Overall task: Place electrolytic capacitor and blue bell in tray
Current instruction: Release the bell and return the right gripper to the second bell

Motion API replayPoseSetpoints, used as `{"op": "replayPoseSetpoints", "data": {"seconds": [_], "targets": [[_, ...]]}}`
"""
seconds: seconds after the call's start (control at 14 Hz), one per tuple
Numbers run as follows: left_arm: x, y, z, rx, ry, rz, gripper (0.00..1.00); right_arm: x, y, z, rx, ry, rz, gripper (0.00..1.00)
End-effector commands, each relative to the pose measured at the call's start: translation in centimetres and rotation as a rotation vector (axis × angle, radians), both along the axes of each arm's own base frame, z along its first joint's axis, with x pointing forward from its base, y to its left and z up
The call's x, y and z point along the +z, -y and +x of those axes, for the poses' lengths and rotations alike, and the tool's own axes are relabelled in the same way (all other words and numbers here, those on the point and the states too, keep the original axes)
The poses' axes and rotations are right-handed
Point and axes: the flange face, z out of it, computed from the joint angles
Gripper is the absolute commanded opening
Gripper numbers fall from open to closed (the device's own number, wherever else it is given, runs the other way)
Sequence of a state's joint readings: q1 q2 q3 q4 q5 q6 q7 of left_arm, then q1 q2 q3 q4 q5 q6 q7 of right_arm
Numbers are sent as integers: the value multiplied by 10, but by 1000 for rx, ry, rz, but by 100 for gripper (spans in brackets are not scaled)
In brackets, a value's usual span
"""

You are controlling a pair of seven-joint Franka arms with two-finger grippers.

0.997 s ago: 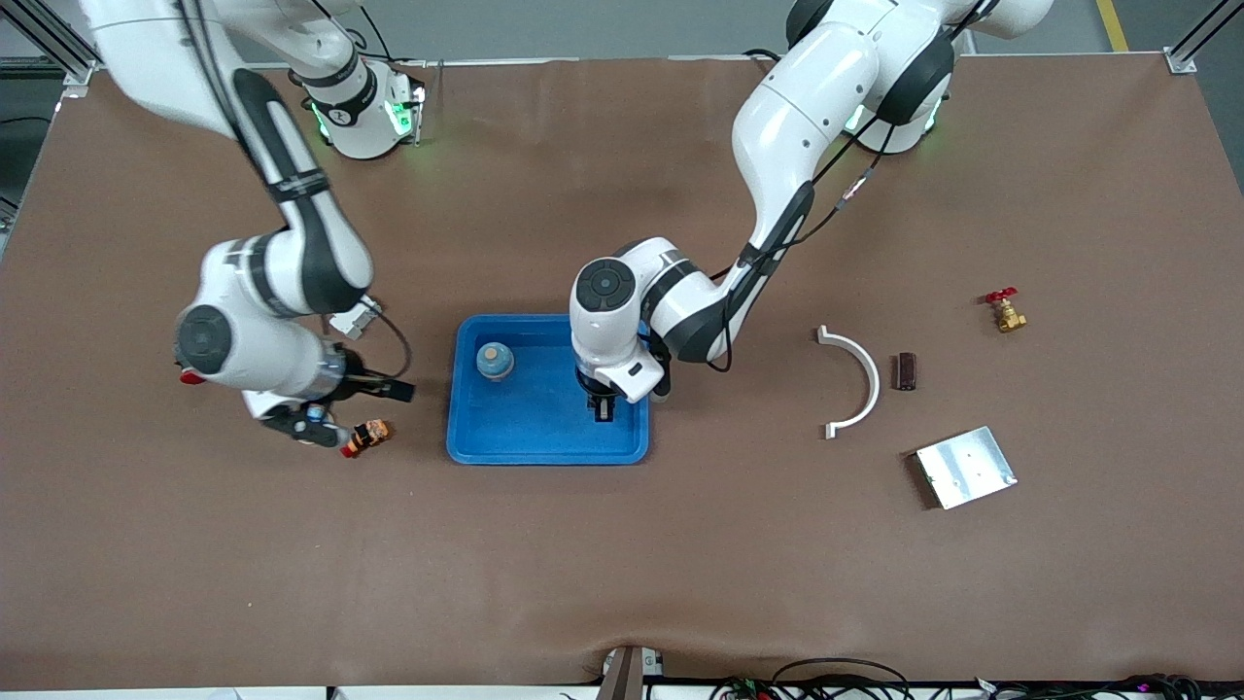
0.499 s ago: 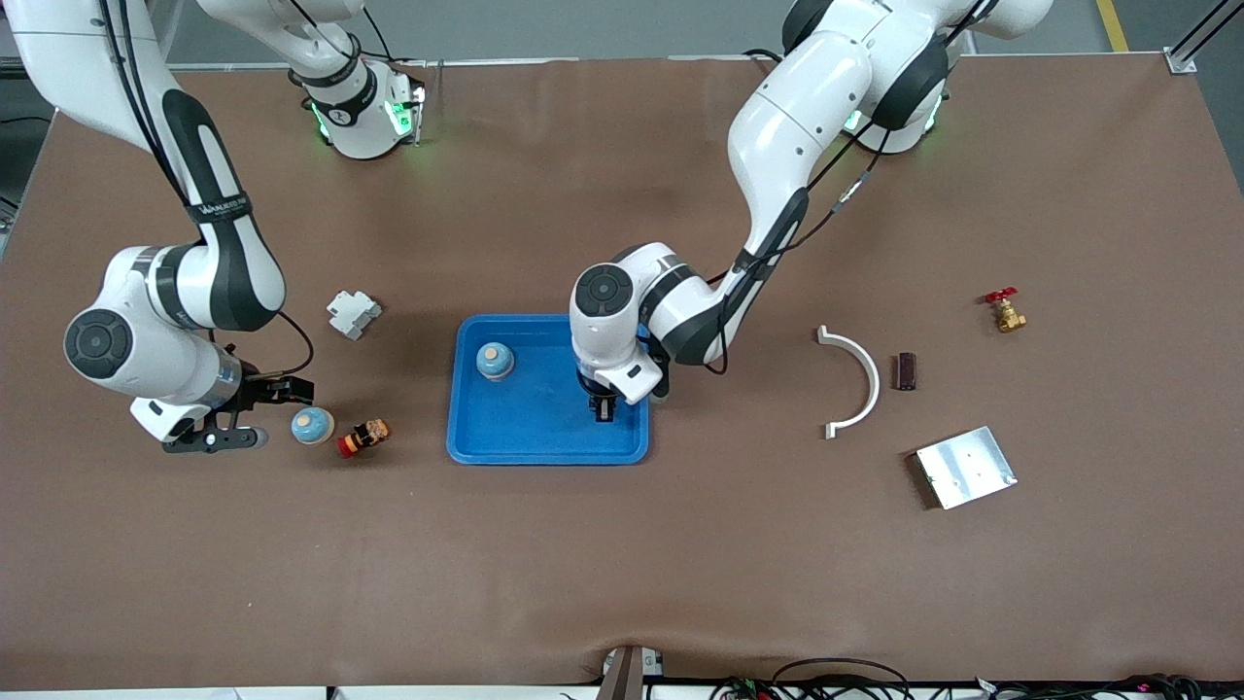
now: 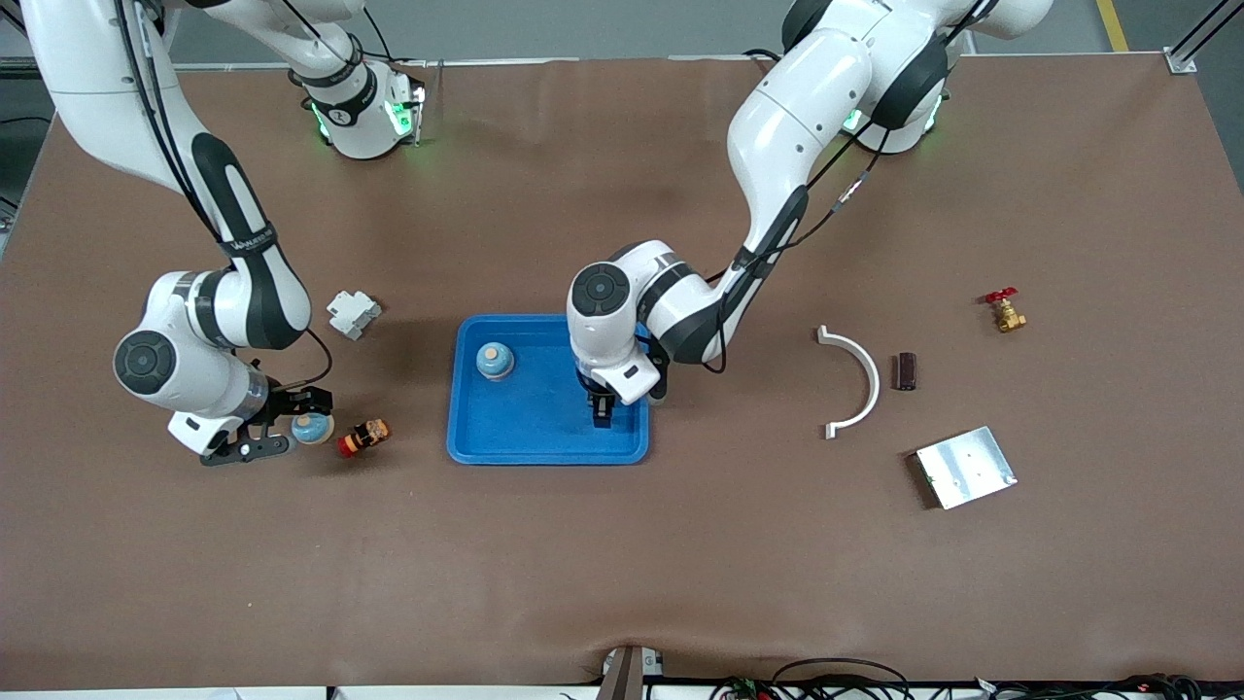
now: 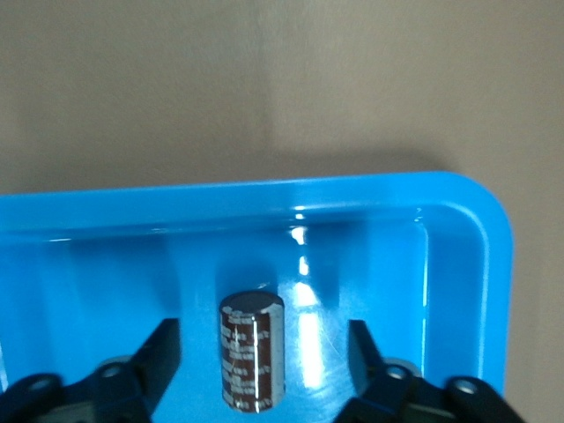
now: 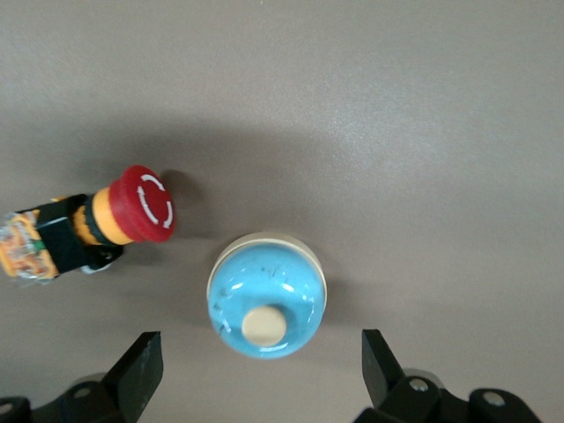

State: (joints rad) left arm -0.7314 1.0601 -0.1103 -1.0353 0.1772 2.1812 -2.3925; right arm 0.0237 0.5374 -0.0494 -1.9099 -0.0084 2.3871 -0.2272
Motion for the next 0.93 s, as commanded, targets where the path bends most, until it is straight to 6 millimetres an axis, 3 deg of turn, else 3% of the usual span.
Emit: {"op": "replayPoseSetpoints", "data": {"seconds": [0.0,0.43,0.85], "targets": [[46,-12,12,-20,-42,-4,100,-18,29,0,35,7,-1,100],[120,-59,39,-350,-84,29,100,-22,19,0,8,4,37,100],[153,-134,44,-722,-143,131,100,-32,13,-1,-4,-4,58,100]]}}
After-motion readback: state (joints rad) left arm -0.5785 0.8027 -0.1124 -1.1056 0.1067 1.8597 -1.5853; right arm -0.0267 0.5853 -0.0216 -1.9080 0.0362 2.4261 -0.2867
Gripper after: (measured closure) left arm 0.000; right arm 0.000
